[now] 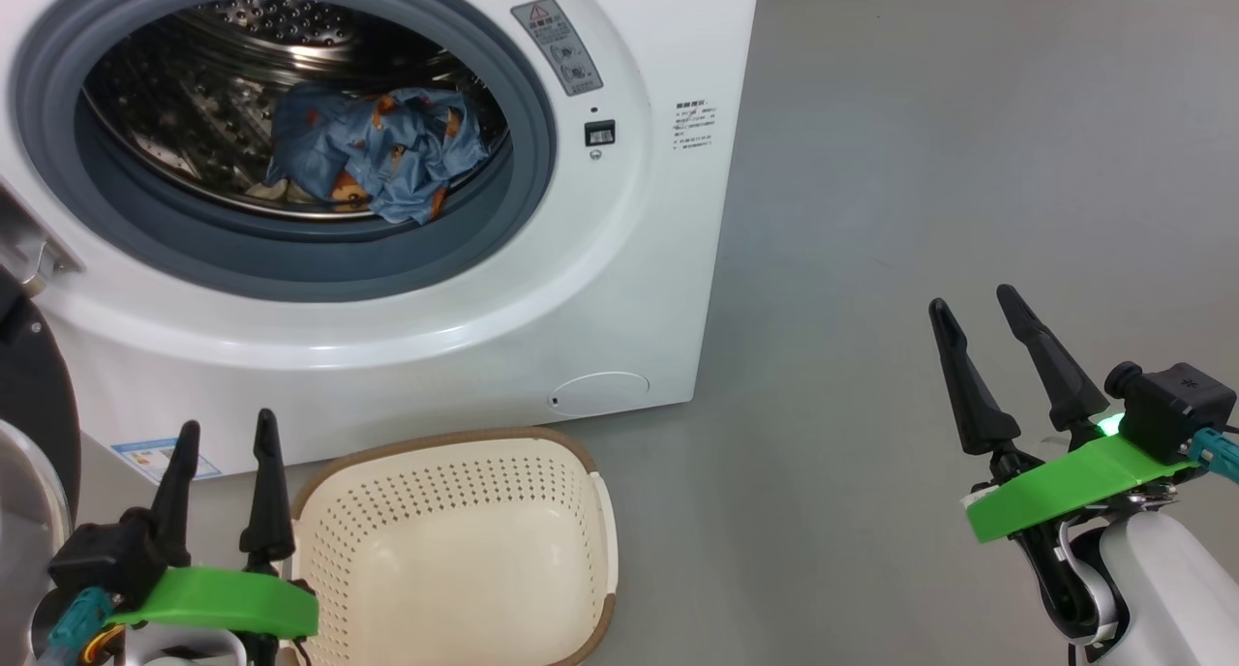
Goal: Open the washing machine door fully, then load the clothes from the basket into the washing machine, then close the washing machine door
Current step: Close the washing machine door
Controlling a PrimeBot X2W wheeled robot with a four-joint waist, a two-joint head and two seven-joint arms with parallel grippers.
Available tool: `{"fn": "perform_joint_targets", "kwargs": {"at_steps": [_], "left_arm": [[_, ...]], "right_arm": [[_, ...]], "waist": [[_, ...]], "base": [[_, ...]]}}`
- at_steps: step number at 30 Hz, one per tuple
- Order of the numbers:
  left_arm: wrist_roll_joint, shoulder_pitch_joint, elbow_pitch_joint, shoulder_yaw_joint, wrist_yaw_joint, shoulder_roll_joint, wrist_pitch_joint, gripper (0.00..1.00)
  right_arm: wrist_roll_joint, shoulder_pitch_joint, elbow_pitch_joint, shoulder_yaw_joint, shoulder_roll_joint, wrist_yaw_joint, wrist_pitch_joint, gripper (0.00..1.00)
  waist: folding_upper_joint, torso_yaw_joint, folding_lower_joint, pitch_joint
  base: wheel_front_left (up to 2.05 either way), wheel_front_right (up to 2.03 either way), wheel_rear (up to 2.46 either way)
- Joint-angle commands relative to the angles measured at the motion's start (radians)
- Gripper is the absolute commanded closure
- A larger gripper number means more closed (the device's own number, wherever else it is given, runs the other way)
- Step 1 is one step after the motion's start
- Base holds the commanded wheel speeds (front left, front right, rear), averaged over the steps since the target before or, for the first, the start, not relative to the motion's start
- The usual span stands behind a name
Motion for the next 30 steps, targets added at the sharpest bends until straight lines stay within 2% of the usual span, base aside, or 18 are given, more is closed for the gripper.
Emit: {"fn": "perform_joint_targets", "kwargs": {"at_steps": [1, 16, 30], "left_arm": [[-0.007, -0.016, -0.025, 0.032, -0.002, 0.022, -0.006, 0.0], [-0.01, -0.022, -0.025, 0.039, -0.003, 0.015, -0.006, 0.0], [-0.016, -0.019, -0.028, 0.037, -0.004, 0.012, -0.006, 0.0]], "right_arm": [[0.004, 0.005, -0.02, 0.014, -0.016, 0.004, -0.008, 0.0], [0.004, 0.0, -0.017, 0.008, -0.011, 0.004, -0.008, 0.0], [0.003, 0.005, -0.017, 0.0, -0.008, 0.004, -0.008, 0.0]], "waist": [[0.0, 0.0, 0.0, 0.0], [0.0, 0.003, 0.0, 0.0], [0.0, 0.004, 0.0, -0.002]], "base": [[0.0, 0.0, 0.0], [-0.2, 0.2, 0.0], [-1.36, 1.36, 0.0]]}}
